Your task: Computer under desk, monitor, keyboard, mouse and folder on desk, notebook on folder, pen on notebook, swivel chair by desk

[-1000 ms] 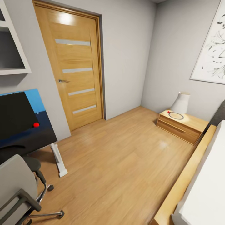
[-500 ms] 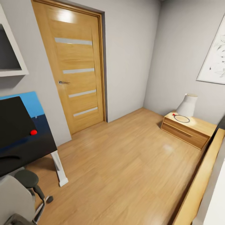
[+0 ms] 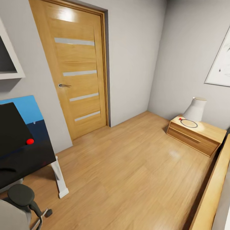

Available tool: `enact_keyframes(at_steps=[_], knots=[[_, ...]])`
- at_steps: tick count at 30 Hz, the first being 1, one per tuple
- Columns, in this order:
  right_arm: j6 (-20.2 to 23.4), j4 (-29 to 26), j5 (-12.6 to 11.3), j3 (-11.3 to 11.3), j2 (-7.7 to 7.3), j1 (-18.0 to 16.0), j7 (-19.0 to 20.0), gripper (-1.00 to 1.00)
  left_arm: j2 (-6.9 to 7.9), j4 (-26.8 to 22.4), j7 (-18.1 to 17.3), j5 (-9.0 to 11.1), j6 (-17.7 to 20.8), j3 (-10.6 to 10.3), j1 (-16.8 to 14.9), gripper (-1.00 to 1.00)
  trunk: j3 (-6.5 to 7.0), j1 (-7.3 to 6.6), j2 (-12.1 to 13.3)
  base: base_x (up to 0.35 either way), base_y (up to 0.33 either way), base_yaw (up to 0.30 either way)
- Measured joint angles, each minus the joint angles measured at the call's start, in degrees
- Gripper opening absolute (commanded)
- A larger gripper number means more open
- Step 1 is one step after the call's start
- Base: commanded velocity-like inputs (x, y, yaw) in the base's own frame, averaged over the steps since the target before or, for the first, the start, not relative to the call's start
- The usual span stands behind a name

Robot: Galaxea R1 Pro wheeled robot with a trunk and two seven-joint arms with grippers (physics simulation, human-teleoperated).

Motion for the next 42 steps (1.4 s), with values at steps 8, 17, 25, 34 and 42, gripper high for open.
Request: enact_keyframes(at_steps=[8,17,25,34,42], knots=[[0.0,0.0,0.0,0.0,0.0,0.0,0.0,1.0,0.02,0.0,0.0,0.0,0.1,0.0,0.0,1.0,0.0,-0.01,0.0,0.041,0.001,0.0],[0.0,0.0,0.0,0.0,0.0,0.0,0.0,1.0,0.0,0.0,0.0,0.0,0.1,0.1,0.0,1.0,0.0,-0.03,0.0,0.254,0.0,0.0],[0.0,0.0,0.0,0.1,0.0,0.0,0.0,1.0,-0.01,0.0,0.0,0.0,0.1,0.1,0.0,1.0,0.0,-0.03,0.0,0.32,0.0,0.0],[0.0,0.3,0.0,0.1,0.0,0.0,0.0,1.0,-0.01,0.0,0.0,0.0,0.2,0.0,0.0,1.0,0.0,-0.03,0.0,0.327,0.0,0.0],[0.0,0.4,0.0,0.1,0.0,0.0,0.0,1.0,-0.01,0.0,0.0,0.0,0.2,0.0,0.0,1.0,0.0,-0.03,0.0,0.328,0.0,0.0]])
